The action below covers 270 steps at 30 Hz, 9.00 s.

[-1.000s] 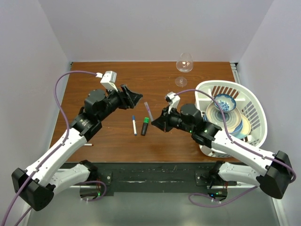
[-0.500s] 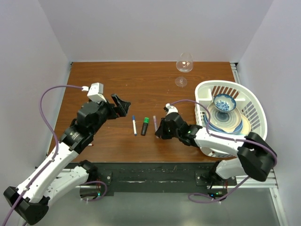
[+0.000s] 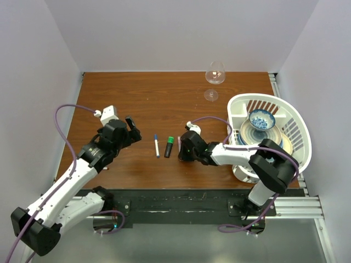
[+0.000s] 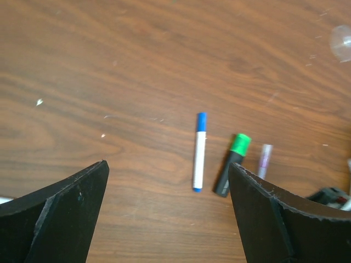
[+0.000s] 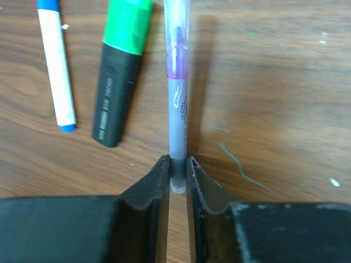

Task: Insert the pens into the pen caps

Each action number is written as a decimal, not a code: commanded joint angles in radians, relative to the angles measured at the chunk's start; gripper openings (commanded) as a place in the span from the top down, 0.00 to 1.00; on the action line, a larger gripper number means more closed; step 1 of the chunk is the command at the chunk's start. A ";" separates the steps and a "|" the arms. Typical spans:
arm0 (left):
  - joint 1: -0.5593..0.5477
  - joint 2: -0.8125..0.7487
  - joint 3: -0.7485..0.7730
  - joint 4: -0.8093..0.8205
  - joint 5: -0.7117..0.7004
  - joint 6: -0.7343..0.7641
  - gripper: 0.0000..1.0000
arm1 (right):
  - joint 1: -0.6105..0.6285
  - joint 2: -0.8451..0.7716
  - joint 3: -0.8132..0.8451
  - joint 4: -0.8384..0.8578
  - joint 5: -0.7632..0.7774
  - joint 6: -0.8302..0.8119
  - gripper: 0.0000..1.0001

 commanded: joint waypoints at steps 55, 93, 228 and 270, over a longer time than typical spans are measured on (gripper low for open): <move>0.792 0.422 -0.168 -0.123 0.057 -0.353 0.44 | 0.011 -0.560 -0.053 0.049 -0.173 -0.182 0.65; 0.536 -0.098 -0.297 0.579 1.139 -0.049 1.00 | 0.013 -0.274 0.097 0.345 -0.518 -0.092 0.35; 0.884 0.683 0.146 0.020 0.319 0.455 0.62 | 0.080 -0.866 -0.105 0.147 -0.263 -0.256 1.00; 0.371 0.109 -0.125 0.932 0.989 -0.064 1.00 | 0.080 -0.559 -0.043 0.308 -0.341 -0.283 1.00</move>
